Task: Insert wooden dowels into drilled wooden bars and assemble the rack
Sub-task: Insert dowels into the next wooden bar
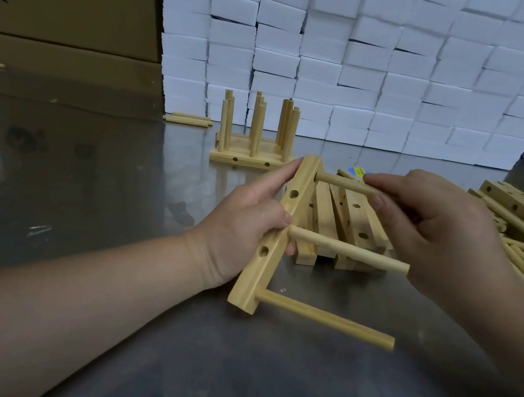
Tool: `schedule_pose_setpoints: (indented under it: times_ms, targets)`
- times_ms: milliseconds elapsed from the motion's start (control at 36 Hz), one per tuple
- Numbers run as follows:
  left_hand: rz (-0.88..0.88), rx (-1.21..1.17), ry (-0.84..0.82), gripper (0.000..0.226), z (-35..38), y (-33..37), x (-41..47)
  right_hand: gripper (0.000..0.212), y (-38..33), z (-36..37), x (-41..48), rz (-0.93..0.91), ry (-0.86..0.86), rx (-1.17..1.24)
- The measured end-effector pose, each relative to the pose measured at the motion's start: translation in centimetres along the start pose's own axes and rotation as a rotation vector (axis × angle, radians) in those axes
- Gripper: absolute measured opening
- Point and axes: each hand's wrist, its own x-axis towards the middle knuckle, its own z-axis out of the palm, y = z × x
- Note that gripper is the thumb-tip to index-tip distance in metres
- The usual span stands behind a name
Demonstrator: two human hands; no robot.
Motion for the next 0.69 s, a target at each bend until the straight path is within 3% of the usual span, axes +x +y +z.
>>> schedule_pose_setpoints:
  times_ms: [167,361,694]
  targets:
    - [-0.011,-0.022,-0.002,0.054,-0.03,0.12,-0.06,0.034,-0.01,0.09,0.02,-0.015,-0.005,0.005]
    - [0.022,0.019,0.075,0.035,0.26,0.01,-0.01,0.028,0.16,0.29,-0.09,-0.065,0.014,0.009]
    - [0.005,0.148,0.105,0.043,0.17,0.24,-0.12,0.026,0.19,0.32,-0.42,-0.067,0.005,0.078]
